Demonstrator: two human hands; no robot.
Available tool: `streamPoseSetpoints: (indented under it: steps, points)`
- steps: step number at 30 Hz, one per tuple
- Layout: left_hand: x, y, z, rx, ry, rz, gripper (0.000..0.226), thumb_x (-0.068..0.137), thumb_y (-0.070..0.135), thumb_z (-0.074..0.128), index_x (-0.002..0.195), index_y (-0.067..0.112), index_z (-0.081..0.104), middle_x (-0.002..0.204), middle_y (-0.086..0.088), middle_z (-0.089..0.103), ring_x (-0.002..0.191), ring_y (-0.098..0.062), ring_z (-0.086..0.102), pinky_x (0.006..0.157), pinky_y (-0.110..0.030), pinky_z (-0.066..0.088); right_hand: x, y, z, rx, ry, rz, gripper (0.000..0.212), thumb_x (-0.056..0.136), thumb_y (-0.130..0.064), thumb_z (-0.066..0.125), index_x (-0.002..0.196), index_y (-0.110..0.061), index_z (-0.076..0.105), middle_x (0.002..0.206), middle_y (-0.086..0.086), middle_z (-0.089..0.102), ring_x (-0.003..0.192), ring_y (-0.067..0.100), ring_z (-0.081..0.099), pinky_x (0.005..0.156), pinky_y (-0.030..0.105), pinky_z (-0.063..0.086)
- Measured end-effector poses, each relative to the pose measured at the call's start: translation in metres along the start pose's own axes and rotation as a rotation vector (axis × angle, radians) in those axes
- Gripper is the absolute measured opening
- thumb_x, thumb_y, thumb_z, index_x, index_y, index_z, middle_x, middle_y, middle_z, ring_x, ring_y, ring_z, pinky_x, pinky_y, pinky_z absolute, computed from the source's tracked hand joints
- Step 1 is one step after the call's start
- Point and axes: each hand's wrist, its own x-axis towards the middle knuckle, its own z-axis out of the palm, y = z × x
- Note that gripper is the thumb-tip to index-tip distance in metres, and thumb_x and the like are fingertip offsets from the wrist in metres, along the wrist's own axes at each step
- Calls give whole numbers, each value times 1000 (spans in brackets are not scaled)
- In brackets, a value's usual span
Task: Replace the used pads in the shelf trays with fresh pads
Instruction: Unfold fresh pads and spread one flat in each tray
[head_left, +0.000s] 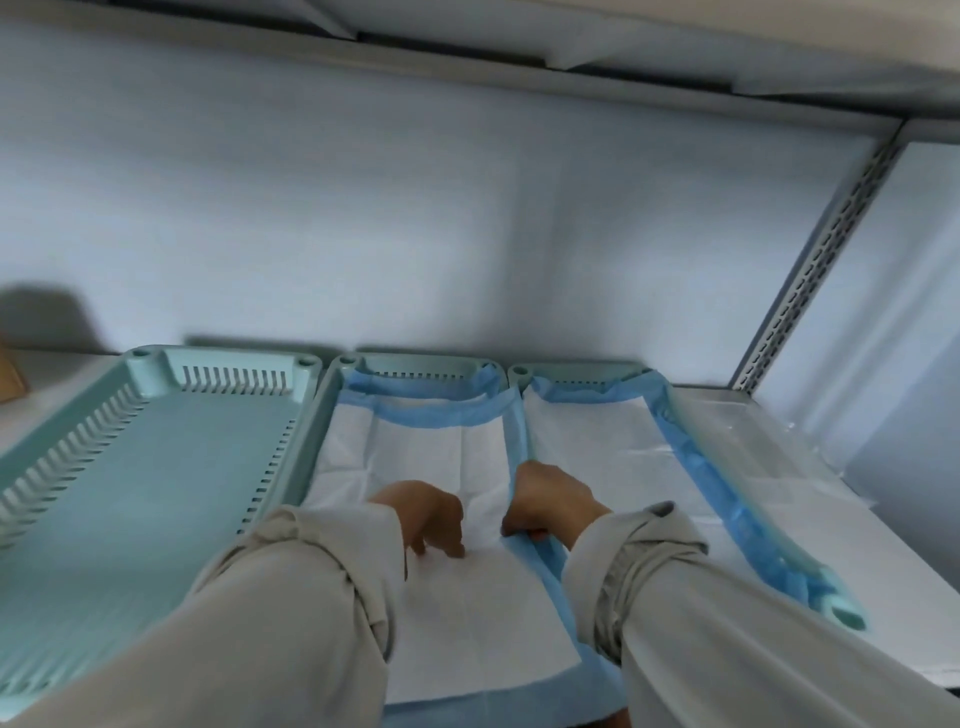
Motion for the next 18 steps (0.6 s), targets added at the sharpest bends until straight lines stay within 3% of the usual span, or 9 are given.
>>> streamPoseSetpoints:
  steps: [2,3,5,8,11,13,16,18]
  points:
    - [3,-7,-1,-134,0,-19,66,97,21,51,152,17,15,146,-13,39,130,-26,47,97,-39,50,6,-4,1,59,15,27,19,79,-13,65,92,-13,51,95,5,64,87,21,66,80,30,53]
    - [5,-10,-1,-182,3,-25,65,97,20,51,151,18,16,145,-12,39,129,-26,48,98,-44,50,10,-4,2,136,7,48,19,78,-9,64,90,-12,51,93,7,64,89,24,68,82,33,55]
    - [7,-12,-2,-233,51,-18,58,98,22,49,149,19,22,145,-12,38,126,-27,49,95,-45,52,12,-4,6,258,-32,81,21,75,-5,67,87,-10,50,88,9,59,94,28,67,81,35,56]
    - [6,-5,-5,-345,254,64,46,100,27,42,143,12,37,141,-13,42,121,-31,53,91,-43,54,11,-2,15,275,-34,36,28,76,-4,68,104,-4,62,98,11,61,102,27,63,84,33,53]
    - [4,7,-9,-519,353,144,49,99,42,41,133,7,46,130,-14,55,114,-29,58,87,-39,56,0,-8,26,236,112,-108,16,84,-13,63,98,-16,71,108,2,69,100,20,64,91,34,52]
    - [4,9,-8,-526,369,156,49,94,47,48,119,6,55,116,-15,63,105,-27,64,79,-37,59,-11,-13,28,191,118,-208,14,87,-14,62,94,-23,70,110,-1,69,101,17,64,93,33,51]
    - [11,6,-5,-467,386,126,25,88,23,61,99,1,56,97,-19,68,86,-28,71,67,-36,61,-24,-11,23,275,-104,-311,22,83,-8,68,103,-13,74,113,3,69,99,14,62,98,26,46]
    - [13,2,-3,-465,388,90,11,88,8,57,97,3,54,94,-20,68,78,-27,72,59,-32,61,-24,-5,15,439,-137,-194,23,83,-8,67,106,-9,73,103,6,69,91,13,58,90,26,47]
